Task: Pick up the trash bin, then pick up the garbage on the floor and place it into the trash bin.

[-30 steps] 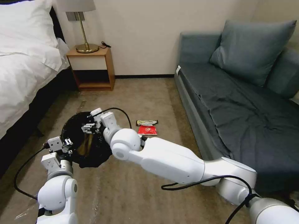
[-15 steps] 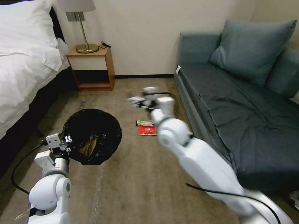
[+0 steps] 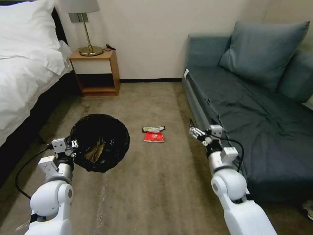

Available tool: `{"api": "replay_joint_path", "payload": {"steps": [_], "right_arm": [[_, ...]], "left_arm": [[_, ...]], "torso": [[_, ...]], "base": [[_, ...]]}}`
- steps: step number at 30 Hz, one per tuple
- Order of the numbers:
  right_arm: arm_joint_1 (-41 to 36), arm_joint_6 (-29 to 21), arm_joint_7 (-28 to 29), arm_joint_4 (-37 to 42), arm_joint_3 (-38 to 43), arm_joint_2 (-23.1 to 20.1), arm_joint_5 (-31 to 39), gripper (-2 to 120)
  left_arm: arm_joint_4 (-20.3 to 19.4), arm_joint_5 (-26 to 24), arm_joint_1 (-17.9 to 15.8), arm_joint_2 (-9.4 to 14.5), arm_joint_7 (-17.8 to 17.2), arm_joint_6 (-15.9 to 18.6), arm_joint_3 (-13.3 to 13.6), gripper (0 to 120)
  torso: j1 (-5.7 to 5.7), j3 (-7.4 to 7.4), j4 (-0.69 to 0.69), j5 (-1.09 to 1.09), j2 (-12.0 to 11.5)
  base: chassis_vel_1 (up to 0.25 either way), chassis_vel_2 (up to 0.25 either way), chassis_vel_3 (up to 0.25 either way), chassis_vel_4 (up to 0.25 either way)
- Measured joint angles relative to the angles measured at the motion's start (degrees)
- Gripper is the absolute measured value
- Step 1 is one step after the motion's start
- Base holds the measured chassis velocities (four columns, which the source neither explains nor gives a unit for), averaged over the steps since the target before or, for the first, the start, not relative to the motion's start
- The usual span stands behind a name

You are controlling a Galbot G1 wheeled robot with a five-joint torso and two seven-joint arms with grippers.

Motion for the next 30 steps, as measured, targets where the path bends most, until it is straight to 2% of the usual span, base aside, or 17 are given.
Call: {"api": "replay_joint_path", "payload": {"steps": [12, 18, 30], "right_arm": [[-1.5, 2.1, -1.0, -1.7, -0.6, 1.1, -1.0, 100], [-2.0, 1.7, -3.9, -1.1, 0.7, 1.0, 0.6, 100], [-3.0, 1.8, -5.0, -0.5, 1.5, 0.9, 1.0, 100]], "left_arm": [[0.1, 0.0, 1.2, -0.1, 0.0, -0.7, -0.4, 4], [0.1, -0.3, 1.7, -0.4, 0.2, -1.3, -0.4, 4], [-0.5, -0.2, 1.7, -0.7, 0.2, -1.3, 0.0, 4]], "torso": [[0.00, 0.00, 0.01, 0.00, 0.0], [0.00, 0.01, 0.00, 0.00, 0.0], [0.00, 0.01, 0.00, 0.01, 0.0]], "base": [[0.000, 0.000, 0.000, 0.000], [0.000, 0.000, 0.000, 0.000], [0.000, 0.000, 0.000, 0.000]]}}
